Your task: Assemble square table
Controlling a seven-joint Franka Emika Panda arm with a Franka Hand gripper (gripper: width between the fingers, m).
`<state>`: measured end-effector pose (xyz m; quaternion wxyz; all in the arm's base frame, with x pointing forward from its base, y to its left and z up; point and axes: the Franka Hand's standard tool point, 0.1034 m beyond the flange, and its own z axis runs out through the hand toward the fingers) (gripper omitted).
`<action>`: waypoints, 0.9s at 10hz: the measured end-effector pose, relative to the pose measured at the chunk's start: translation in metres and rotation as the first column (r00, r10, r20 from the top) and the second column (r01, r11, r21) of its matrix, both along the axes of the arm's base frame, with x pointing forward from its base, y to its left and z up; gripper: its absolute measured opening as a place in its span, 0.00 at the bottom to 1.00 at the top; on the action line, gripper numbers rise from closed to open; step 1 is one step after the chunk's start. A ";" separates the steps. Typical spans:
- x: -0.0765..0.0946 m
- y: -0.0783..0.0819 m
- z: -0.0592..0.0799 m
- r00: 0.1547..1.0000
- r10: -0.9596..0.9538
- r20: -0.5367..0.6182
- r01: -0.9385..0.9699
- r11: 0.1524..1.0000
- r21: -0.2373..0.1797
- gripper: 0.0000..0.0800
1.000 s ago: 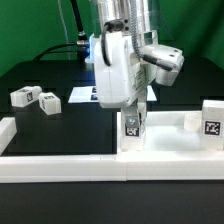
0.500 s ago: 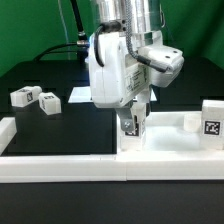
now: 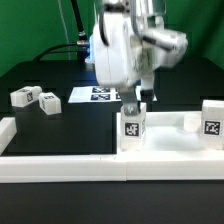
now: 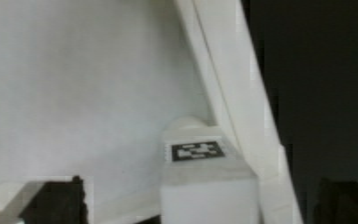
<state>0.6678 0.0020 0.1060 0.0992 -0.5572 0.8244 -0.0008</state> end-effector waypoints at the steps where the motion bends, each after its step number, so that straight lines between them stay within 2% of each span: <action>1: 0.002 0.000 0.005 1.000 0.000 0.007 0.000 1.000 0.003 0.81; 2: 0.001 0.000 0.002 1.000 0.000 0.002 0.000 1.000 0.001 0.81; 7: 0.000 0.000 0.001 1.000 0.000 0.001 0.000 1.000 0.001 0.81; 8: 0.001 0.003 0.001 1.000 0.004 0.001 -0.004 1.000 0.001 0.81; 9: -0.002 0.014 0.005 0.999 0.041 0.002 -0.041 0.999 0.002 0.81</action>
Offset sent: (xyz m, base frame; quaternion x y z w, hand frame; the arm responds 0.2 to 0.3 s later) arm 0.0000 0.0000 0.0000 0.0000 0.0000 0.0000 1.0000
